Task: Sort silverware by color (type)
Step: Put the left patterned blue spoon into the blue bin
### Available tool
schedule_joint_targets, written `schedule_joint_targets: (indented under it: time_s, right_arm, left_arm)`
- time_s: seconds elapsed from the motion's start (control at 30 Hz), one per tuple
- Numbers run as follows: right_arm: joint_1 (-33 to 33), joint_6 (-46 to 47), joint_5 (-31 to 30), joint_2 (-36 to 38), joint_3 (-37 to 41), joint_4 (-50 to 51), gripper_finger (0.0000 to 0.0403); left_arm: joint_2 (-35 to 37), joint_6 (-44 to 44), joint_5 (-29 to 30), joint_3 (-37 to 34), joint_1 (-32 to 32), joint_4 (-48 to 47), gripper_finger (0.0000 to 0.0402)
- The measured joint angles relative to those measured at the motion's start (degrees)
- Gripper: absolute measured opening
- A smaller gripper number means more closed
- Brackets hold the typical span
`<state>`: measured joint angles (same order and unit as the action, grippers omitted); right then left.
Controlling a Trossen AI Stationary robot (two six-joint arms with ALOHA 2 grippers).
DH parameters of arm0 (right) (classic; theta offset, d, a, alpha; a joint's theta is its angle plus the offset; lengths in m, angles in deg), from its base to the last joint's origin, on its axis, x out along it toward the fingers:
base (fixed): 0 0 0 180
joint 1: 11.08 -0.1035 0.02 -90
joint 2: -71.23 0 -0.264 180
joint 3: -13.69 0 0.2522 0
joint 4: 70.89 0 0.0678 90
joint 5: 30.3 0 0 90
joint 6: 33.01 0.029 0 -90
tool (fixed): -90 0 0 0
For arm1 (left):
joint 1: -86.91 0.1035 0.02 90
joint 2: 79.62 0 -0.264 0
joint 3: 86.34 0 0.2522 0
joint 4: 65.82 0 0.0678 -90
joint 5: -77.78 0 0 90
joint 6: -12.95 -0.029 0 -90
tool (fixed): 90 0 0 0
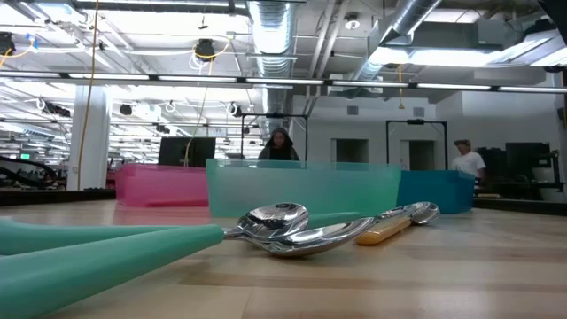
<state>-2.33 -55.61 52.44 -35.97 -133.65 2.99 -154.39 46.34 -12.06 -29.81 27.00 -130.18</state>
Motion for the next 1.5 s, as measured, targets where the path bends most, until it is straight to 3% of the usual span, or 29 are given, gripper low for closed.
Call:
schedule_joint_targets:
  time_s: [0.23, 0.57, 1.13, 1.3, 1.5]
  right_arm:
    - [0.02, 0.17, -0.02, 0.0, 0.0, 0.68, 0.027]
    - [0.35, 1.6, -0.04, 0.0, 0.0, 1.04, 0.027]
    - [0.37, 1.49, -0.11, 0.0, -0.02, 3.58, 0.027]
    - [0.37, 1.34, -0.11, 0.0, -0.02, 4.63, 0.027]
    - [0.37, 1.22, -0.11, 0.0, -0.02, 6.22, 0.027]
  left_arm:
    - [-0.37, 2.56, 5.43, 0.0, -3.12, 1.52, 0.0226]
    - [-0.37, -3.44, 5.55, -1.09, -3.57, 8.03, 0.0226]
    - [-2.61, -13.92, -11.8, -0.38, 7.19, 7.46, 0.0226]
    - [-8.56, -20.02, -11.96, 3.53, 9.07, 7.48, 0.0226]
    - [-11.39, -20.75, -10.88, 4.33, 9.02, 6.17, 0.0226]
